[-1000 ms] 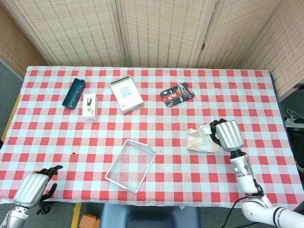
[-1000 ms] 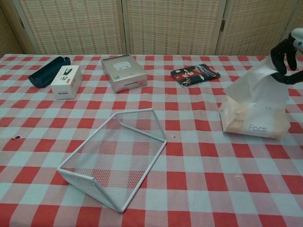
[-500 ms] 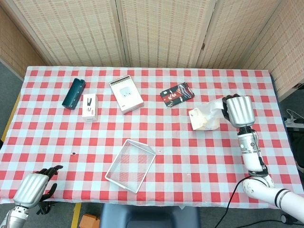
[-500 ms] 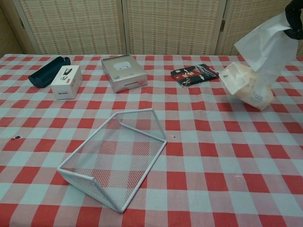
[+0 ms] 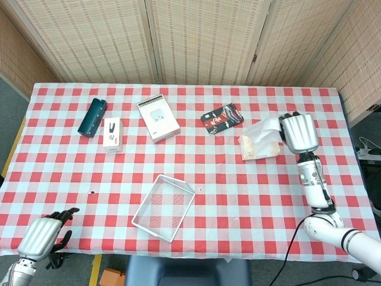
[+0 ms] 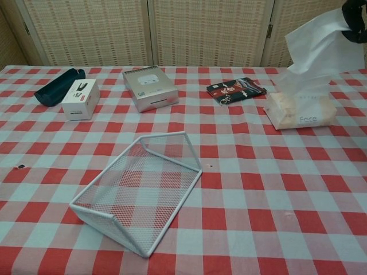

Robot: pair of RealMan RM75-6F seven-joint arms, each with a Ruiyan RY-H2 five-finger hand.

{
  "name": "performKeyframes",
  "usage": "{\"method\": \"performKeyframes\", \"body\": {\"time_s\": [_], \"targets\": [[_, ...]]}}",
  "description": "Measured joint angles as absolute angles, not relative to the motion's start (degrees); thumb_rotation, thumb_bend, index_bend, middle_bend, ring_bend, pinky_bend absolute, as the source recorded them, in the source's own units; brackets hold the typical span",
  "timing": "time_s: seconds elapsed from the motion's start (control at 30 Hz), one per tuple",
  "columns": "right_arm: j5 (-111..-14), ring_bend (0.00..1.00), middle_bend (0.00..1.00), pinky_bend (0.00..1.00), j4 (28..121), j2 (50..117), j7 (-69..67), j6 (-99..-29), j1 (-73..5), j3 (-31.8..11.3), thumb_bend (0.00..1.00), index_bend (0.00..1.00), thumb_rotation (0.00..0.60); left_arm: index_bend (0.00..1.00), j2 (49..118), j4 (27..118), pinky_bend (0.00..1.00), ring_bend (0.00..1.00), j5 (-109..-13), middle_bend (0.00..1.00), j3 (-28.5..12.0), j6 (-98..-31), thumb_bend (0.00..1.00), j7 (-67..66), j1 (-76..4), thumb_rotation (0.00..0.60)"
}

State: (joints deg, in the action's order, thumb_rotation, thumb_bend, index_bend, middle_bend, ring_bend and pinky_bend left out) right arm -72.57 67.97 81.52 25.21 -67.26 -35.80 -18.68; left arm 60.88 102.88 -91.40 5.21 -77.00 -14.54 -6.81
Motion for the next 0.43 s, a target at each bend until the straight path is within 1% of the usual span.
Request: {"method": "performKeyframes", "body": {"time_s": [0.23,0.43], "targets": [[-72.15,0.60,0.66,0.97,57.46,83.86,24.86,-66.03,-38.32,-18.75,0.55,0.74,0.600,0.23,60.90,102.64,0.59,0.38,-90.96,0.38,5.23,-76.57,0.47,-14.28,-6.95,0.600],[-72.65,0.60,0.66,0.97,50.56,85.48,23.06,-65.83,-40.09,-18.61,0.55,0.74,0.600,0.23,60.94,102.50,0.59,0.38,-90.59,0.38,5.07,-76.47,0.47,-14.07,-7.03,0.600]]}}
